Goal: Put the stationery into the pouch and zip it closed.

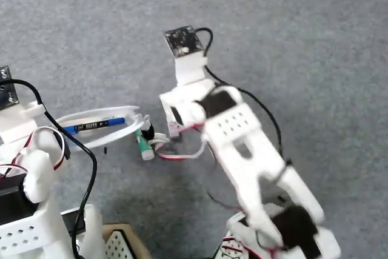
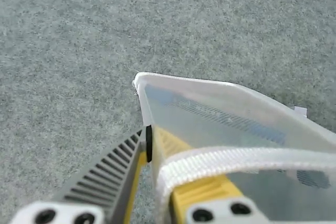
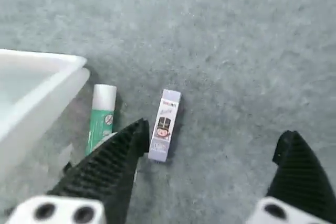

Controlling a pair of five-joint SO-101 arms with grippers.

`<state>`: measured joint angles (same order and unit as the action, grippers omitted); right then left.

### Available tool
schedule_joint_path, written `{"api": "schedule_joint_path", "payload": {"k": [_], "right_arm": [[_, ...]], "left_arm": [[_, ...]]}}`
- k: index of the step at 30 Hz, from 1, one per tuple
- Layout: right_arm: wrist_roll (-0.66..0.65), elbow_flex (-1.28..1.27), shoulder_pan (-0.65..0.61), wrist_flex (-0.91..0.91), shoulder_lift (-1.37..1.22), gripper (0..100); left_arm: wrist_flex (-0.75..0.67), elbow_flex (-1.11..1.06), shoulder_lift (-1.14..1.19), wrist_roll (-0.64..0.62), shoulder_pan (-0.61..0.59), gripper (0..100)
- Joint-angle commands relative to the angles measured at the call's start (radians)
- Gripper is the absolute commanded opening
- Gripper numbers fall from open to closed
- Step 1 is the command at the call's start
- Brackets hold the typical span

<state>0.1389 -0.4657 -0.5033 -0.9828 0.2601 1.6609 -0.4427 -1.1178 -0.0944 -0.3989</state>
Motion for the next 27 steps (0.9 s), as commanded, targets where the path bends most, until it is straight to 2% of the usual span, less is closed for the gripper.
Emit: {"api": "schedule_joint_path", "payload": {"k": [1, 7, 13, 18, 23, 27], "right_arm": [[0.043, 0.130, 0.009, 0.017, -0.137, 38.5], [0.123, 0.302, 0.008, -0.006, -0.366, 38.5], [0.161, 0.527, 0.003, -0.129, -0.578, 38.5], [0.170, 0.680, -0.055, -0.239, -0.733, 38.5], [0.170, 0.757, -0.080, -0.334, -0.826, 38.5], [0.170, 0.766, -0.072, -0.344, -0.854, 38.5]], "left_arm": [[-0.032, 0.033, -0.012, -0.005, -0.007, 3], [-0.032, 0.033, -0.012, -0.005, -0.007, 3], [-0.032, 0.028, -0.012, -0.005, -0.007, 3], [-0.032, 0.019, -0.012, -0.003, -0.007, 3], [-0.032, 0.019, -0.014, -0.003, -0.007, 3], [-0.032, 0.019, -0.015, -0.003, -0.007, 3]]}}
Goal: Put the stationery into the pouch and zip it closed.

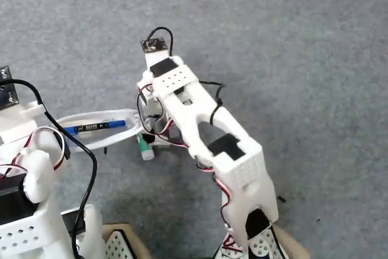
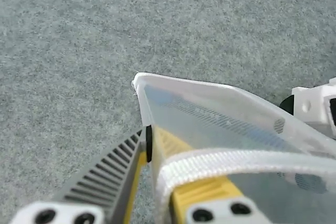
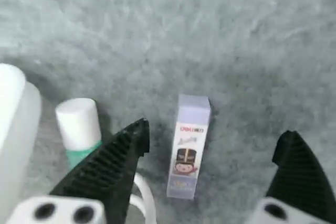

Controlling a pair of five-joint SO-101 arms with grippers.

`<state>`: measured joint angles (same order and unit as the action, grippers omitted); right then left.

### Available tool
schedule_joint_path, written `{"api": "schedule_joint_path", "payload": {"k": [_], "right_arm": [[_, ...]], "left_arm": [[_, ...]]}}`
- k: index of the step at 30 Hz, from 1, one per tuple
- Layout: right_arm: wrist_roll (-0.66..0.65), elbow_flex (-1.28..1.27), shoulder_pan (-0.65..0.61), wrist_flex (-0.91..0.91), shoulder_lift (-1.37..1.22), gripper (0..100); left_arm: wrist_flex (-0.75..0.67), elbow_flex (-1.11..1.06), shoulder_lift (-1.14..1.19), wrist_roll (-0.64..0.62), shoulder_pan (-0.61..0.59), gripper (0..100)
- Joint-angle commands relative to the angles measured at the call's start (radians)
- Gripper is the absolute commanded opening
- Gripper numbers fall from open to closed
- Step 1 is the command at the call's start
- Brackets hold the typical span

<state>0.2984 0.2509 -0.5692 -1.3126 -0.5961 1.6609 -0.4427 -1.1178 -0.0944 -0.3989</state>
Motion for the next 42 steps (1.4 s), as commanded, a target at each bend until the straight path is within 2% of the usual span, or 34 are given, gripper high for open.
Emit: {"api": "schedule_joint_path", "payload": {"k": [1, 11, 20, 33, 42], "right_arm": [[0.011, 0.048, -0.006, -0.014, -0.001, 38.5], [0.009, 0.044, -0.006, 0.040, -0.004, 37.4], [0.002, 0.050, -0.005, 0.051, -0.004, 13.7], [0.002, 0.051, 0.097, 0.072, -0.087, 12.7], [0.000, 0.094, 0.097, 0.064, -0.130, 12.6]], "left_arm": [[-0.032, 0.019, -0.015, -0.003, -0.007, 3], [-0.032, 0.019, -0.015, -0.003, -0.007, 3], [-0.032, 0.019, -0.017, -0.003, -0.007, 3], [-0.032, 0.019, -0.017, -0.003, -0.007, 3], [-0.032, 0.019, -0.017, -0.003, -0.007, 3]]}}
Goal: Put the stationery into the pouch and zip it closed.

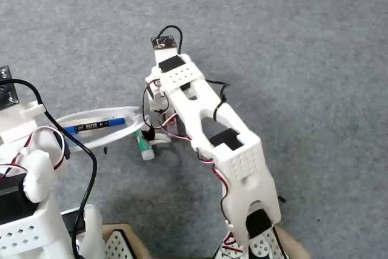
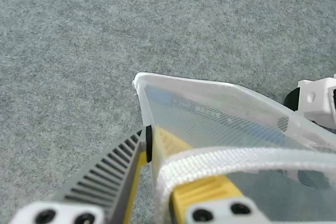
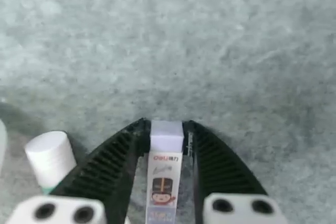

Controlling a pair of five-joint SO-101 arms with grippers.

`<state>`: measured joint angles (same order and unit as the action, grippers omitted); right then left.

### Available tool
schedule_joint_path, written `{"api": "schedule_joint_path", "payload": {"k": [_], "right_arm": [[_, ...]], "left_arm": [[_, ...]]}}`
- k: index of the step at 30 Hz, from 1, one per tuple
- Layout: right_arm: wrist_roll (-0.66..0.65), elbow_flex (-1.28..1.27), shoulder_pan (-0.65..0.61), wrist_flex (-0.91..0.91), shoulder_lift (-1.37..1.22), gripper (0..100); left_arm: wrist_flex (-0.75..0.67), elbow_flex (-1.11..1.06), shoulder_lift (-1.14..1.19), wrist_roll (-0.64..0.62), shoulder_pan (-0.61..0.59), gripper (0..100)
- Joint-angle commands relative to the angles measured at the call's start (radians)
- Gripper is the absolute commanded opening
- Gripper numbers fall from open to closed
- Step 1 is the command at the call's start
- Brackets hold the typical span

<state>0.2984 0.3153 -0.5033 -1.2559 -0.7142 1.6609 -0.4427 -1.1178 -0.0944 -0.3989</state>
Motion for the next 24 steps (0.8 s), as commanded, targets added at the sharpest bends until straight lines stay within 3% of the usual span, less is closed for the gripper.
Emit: {"api": "schedule_joint_path", "payload": {"k": [1, 5, 13, 24], "right_arm": [[0.000, 0.030, 0.029, 0.008, -0.013, 12.4], [-0.002, 0.028, 0.034, 0.006, -0.008, 1.5], [-0.080, 0.130, 0.083, -0.104, 0.038, 1.3], [-0.147, 0.479, 0.103, -0.468, 0.157, 1.2]], "left_arm": [[-0.032, 0.019, -0.017, -0.003, -0.007, 3], [-0.032, 0.019, -0.017, -0.003, -0.007, 3], [-0.032, 0.019, -0.017, -0.003, -0.007, 3], [-0.032, 0.019, -0.017, -0.003, -0.007, 3]]}}
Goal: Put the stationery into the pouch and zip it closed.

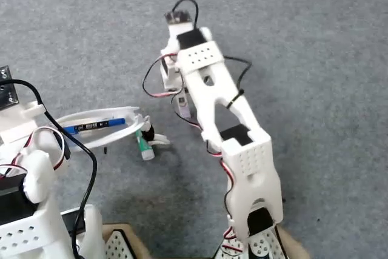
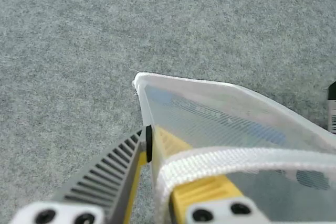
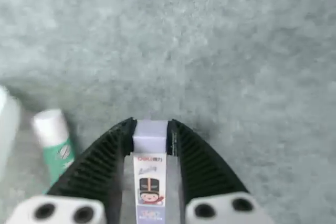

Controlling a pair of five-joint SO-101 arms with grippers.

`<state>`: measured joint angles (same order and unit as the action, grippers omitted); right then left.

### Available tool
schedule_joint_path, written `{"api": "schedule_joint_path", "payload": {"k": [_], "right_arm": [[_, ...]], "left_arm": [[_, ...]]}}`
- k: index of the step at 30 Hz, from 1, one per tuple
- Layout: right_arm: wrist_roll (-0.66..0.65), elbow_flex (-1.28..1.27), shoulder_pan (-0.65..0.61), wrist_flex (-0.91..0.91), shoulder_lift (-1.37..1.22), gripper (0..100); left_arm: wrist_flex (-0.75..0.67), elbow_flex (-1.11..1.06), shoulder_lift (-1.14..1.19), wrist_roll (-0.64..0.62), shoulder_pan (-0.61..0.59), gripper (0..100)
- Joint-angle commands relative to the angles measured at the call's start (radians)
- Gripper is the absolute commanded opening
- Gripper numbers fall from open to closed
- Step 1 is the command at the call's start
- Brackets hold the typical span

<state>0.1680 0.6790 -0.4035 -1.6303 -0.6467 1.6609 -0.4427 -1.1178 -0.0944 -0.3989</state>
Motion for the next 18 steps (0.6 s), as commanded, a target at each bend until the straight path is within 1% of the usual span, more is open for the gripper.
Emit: {"api": "schedule_joint_path", "payload": {"k": [1, 6, 10, 18], "right_arm": [[-0.017, 0.145, -0.009, -0.126, 0.102, 1.2], [-0.031, 0.165, -0.051, -0.130, 0.222, 1.2], [-0.126, 0.166, -0.114, -0.123, 0.349, 1.2], [-0.138, 0.166, -0.216, -0.120, 0.581, 1.2]], "left_arm": [[-0.032, 0.019, -0.017, -0.003, -0.007, 3], [-0.032, 0.019, -0.018, -0.003, -0.007, 3], [-0.032, 0.019, -0.018, -0.003, -0.004, 3], [-0.032, 0.019, -0.020, -0.003, -0.002, 3]]}}
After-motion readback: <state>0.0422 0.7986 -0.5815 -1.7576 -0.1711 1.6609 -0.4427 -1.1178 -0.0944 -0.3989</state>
